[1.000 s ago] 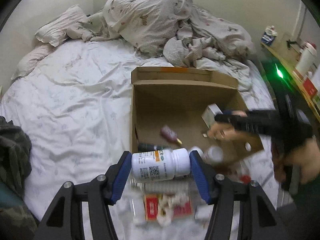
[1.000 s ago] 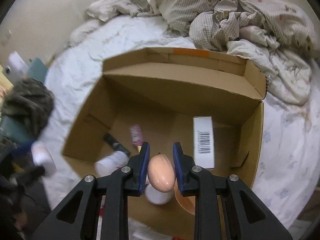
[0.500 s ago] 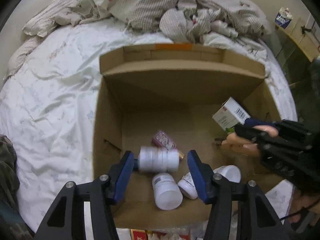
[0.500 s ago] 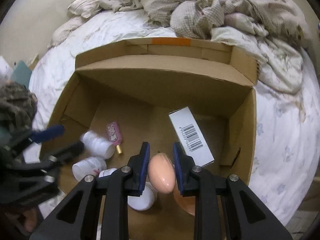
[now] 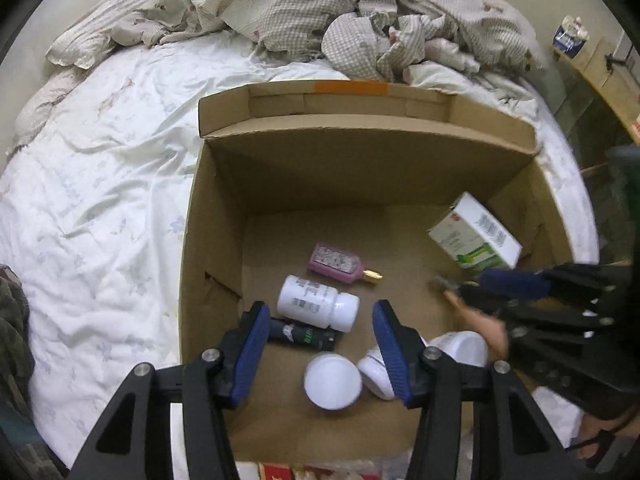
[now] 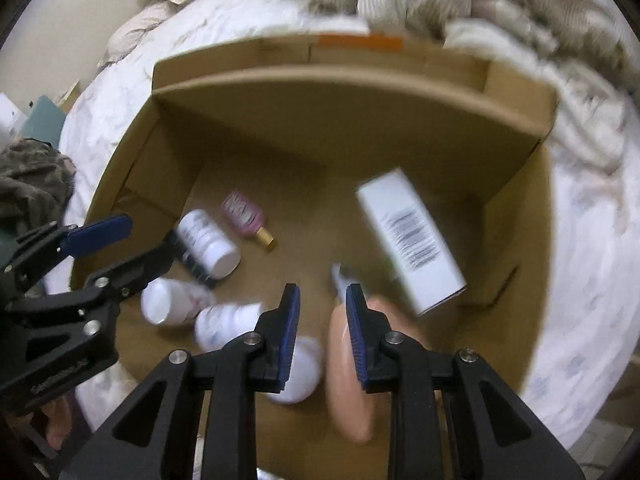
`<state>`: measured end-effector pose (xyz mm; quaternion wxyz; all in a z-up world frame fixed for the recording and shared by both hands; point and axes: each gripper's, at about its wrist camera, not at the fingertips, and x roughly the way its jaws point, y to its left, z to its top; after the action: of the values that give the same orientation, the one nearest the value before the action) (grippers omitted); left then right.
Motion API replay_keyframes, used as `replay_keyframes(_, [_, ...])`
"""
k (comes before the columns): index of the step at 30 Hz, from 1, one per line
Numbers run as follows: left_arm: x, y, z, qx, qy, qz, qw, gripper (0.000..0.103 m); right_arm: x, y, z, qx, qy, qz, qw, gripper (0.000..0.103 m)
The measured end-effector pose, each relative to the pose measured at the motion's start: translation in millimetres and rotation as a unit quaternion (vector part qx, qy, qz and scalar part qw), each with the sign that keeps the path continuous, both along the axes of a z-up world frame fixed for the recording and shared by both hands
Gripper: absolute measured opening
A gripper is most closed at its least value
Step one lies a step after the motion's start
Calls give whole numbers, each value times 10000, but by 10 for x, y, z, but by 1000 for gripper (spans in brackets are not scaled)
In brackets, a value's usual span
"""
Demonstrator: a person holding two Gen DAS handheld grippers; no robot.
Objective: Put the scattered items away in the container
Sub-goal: 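Carry both items over the cardboard box and open both tools to release them, then grasp the small white-and-blue box with the left tool while the right tool grasps the clear plastic bag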
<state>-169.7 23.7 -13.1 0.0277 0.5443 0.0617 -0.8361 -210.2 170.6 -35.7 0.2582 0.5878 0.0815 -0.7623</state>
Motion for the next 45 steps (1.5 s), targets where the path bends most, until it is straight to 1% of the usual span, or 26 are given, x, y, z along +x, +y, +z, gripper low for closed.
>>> replay_keyframes(1, [19,6,29,40,24,-15,10000,54,4,12,13,-28,-4,-28,10000,27])
replay_keyframes(3, [71,19,110,75,108,-51,9999,54,9,51,123,-83,191,-63,9998,27])
replay_keyframes(4, [99,17,154,94,168,-63,9998,54,2,76,168,-161,220,-104,9996,27])
replay_keyframes(7, [181,10,255,157,235,-75,9996,54,-32,221,353,-640,166,-341,9972,27])
replay_keyframes(8, [218,11,286,162,251,-81,9995,54,-20,245,399,-695,203,-355,9967,27])
replay_keyframes(14, [400,42,409,129,320,-105,9994,54,88,415,617,-833,361,-325,9953,27])
replay_keyframes(15, [433,50,427,148,329,-91,9993,54,37,366,604,-825,372,-293,9955,27])
replay_keyframes(17, [531,71,461,198,357,-79,9991,54,75,369,649,-800,367,-183,9960,27])
replay_keyframes(18, [581,92,469,203,365,-107,9991,54,101,354,656,-747,425,-146,9962,27])
replay_keyframes(19, [657,135,472,160,374,-162,9990,55,180,382,717,-624,603,-147,9961,29])
replay_keyframes(20, [705,172,467,115,381,-204,9990,59,250,400,761,-538,707,-137,9960,35])
replay_keyframes(21, [770,224,453,35,394,-288,9988,64,305,422,781,-528,731,-105,9959,52])
replay_keyframes(23, [901,347,412,-110,411,-513,9978,68,478,486,851,-571,720,65,9957,74])
replay_keyframes(25, [1049,481,341,-181,381,-789,9960,68,683,537,894,-534,770,351,9950,74])
replay_keyframes(28, [1226,647,210,-191,284,-1144,9929,68,890,600,775,-514,396,670,9956,74])
replay_keyframes(30, [1341,794,78,-241,155,-1439,9892,68,963,633,659,-394,283,733,9961,74])
replay_keyframes(32, [1422,910,-39,-319,58,-1606,9865,68,1009,672,535,-273,173,784,9964,74])
replay_keyframes(36, [1455,1070,-212,-410,-46,-1708,9844,68,1015,812,287,-186,-185,803,9964,74])
replay_keyframes(40, [1407,1150,-309,-437,-86,-1692,9846,68,977,922,-7,-207,-687,793,9943,74])
replay_keyframes(41, [1406,1160,-315,-469,-55,-1673,9848,66,976,932,-84,-227,-809,769,9935,74])
replay_keyframes(42, [1404,1161,-317,-499,-9,-1641,9852,59,995,937,-135,-214,-893,760,9929,74])
replay_keyframes(43, [1395,1150,-322,-513,7,-1611,9856,55,1000,927,-205,-187,-1008,780,9917,74])
replay_keyframes(44, [1387,1138,-327,-522,2,-1589,9859,45,1005,914,-282,-196,-1104,790,9906,74])
replay_keyframes(45, [1377,1119,-333,-527,-2,-1565,9863,37,1011,901,-330,-231,-1178,786,9896,74])
